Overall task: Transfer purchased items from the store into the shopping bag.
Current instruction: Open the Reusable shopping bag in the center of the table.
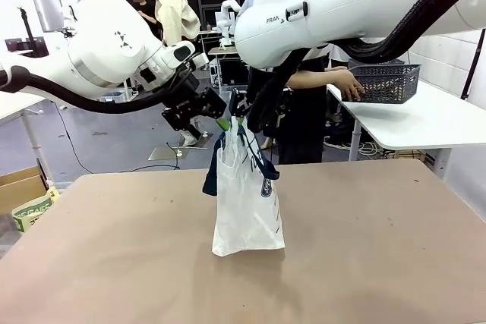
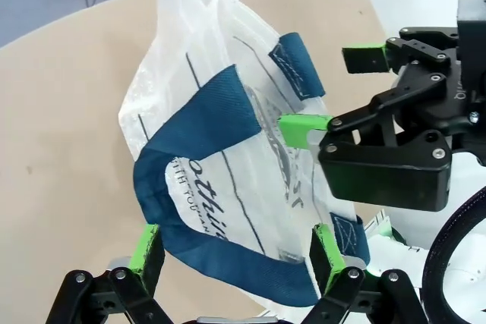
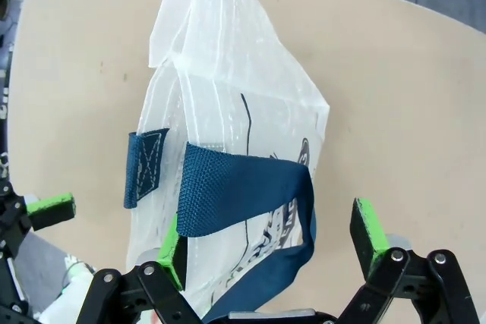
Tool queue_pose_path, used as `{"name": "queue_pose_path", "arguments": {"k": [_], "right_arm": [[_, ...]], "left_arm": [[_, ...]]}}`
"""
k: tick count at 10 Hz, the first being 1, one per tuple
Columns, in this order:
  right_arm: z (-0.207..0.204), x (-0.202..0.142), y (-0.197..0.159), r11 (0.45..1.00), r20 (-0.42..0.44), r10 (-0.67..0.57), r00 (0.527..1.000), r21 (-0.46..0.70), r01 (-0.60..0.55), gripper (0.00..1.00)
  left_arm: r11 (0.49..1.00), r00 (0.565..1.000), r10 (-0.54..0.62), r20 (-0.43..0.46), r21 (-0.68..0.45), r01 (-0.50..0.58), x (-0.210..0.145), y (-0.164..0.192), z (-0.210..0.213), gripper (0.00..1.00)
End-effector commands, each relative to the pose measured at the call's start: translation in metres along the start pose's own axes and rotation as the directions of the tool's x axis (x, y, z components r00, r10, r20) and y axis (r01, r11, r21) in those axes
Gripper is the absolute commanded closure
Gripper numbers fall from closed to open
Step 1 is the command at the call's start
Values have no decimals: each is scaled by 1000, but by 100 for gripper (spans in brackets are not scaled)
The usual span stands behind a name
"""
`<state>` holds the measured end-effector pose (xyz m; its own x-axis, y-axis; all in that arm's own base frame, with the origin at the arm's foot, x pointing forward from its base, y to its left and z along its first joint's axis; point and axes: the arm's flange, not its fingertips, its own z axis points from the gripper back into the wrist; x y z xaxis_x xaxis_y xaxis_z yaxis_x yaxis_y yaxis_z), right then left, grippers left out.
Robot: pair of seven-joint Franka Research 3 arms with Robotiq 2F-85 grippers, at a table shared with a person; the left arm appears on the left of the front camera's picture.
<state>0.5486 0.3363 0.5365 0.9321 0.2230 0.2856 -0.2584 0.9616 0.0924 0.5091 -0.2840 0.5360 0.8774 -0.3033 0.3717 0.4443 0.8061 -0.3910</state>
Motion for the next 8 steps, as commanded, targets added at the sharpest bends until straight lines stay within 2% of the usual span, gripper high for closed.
{"name": "queue_pose_path", "arguments": {"k": [1,6,7,8], "right_arm": [[-4,0,-3,1000,-14,14,1000,-6,-14,0],[-8,0,-3,1000,-22,14,1000,-8,-15,0],[-12,-1,-4,999,-13,39,999,-10,-39,0],[-17,-4,-4,996,38,80,996,-34,-79,0]], "left_arm": [[999,1000,-30,-3,-35,29,3,-2,-2,0],[999,998,-45,-54,-24,44,2,-2,-18,0],[997,996,-75,-56,-24,74,2,-1,-24,0],[1000,999,-22,-35,-18,22,-2,-4,-13,0]]}}
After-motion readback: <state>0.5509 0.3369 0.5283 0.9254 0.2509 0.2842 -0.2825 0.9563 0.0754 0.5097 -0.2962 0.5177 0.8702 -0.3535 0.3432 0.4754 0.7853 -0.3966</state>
